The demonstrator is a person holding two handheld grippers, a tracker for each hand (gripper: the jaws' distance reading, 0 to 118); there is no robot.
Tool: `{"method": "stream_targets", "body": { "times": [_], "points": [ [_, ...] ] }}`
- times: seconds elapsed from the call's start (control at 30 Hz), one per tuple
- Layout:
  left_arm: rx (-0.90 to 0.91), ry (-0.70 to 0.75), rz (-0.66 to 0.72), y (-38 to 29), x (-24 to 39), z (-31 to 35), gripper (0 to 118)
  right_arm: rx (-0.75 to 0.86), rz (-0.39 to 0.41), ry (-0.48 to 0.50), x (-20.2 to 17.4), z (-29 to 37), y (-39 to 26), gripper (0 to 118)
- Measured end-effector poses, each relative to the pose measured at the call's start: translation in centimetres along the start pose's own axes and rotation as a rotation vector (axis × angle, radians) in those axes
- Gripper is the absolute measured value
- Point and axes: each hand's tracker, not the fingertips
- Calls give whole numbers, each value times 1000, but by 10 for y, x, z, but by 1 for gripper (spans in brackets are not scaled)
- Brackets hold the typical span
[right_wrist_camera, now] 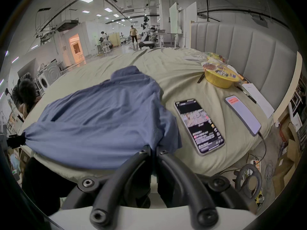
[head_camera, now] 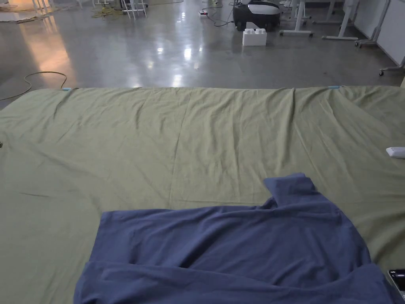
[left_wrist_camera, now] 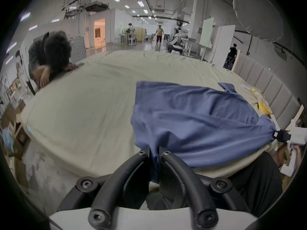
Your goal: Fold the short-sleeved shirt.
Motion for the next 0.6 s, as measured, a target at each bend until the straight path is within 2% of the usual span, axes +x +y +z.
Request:
{"method": "stream_targets", "body": {
  "times": [0.03, 0.07, 0.1, 0.13, 0.17, 0.2, 0.3, 0.4, 0.6],
  "points": [
    [-11, -36, 20, -9, -8, -8, 10, -6, 8, -3, 2, -7, -4, 6],
    [-27, -40, 29, -13, -10, -11, 13, -9, 12, -10, 2, -10, -6, 12],
    [-26, 6, 16, -20, -12, -13, 24, -13, 5, -10, 2, -13, -8, 29],
    [-29, 57, -3, -24, -11, -12, 44, -31, -7, -13, 3, -14, -7, 49],
    [-19, 85, -14, -27, -11, -8, 73, -32, -20, -10, 7, -13, -7, 62],
    [-4, 69, -2, -18, -9, 0, 83, -17, -39, -6, 9, -7, -6, 62],
    [82, -26, 20, -6, -9, 32, 83, 65, -57, 5, 13, 16, 4, 62],
    [228, -4, -84, 23, 8, 78, 83, 221, -46, 50, 7, 48, 27, 62],
    [562, -38, -187, 69, 59, 167, 82, 518, 47, 162, -29, 126, 65, 62]
  ]
}}
